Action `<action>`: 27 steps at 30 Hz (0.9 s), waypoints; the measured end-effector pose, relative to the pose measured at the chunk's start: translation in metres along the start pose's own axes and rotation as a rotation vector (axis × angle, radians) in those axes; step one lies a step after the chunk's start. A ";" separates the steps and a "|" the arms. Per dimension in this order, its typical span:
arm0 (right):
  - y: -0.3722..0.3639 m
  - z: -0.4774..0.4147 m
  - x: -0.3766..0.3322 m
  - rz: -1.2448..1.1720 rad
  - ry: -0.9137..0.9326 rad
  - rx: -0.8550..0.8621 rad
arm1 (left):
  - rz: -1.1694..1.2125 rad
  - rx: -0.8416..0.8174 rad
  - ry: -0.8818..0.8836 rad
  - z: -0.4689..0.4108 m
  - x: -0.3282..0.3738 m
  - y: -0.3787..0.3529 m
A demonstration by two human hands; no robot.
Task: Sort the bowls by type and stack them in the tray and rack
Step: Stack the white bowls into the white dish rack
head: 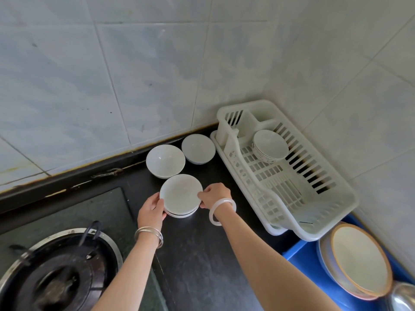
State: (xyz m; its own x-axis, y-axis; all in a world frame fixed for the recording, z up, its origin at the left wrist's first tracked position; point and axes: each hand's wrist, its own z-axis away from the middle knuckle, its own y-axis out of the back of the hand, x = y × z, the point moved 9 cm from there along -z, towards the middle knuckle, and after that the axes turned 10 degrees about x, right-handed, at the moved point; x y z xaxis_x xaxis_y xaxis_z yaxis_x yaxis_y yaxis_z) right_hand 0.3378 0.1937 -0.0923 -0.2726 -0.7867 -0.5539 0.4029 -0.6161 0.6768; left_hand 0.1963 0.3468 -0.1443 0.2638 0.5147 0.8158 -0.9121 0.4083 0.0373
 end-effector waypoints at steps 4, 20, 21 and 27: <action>-0.011 -0.005 0.008 -0.125 -0.064 -0.108 | 0.003 -0.011 0.089 -0.002 -0.001 -0.002; 0.061 0.010 0.008 -0.456 0.005 -0.183 | -0.083 -0.201 0.013 0.049 0.057 -0.051; 0.077 0.010 0.006 -0.464 0.025 -0.176 | -0.091 -0.234 -0.002 0.057 0.064 -0.061; 0.174 -0.005 0.013 -0.385 0.117 -0.031 | -0.109 -0.388 -0.080 0.105 0.096 -0.139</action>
State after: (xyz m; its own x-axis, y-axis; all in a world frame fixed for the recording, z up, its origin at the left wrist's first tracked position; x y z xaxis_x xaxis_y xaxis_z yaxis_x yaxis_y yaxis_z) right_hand 0.4089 0.0763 0.0155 -0.3083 -0.4880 -0.8166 0.3174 -0.8620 0.3952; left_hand 0.3150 0.2602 -0.0103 0.3126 0.3986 0.8622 -0.6900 0.7191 -0.0823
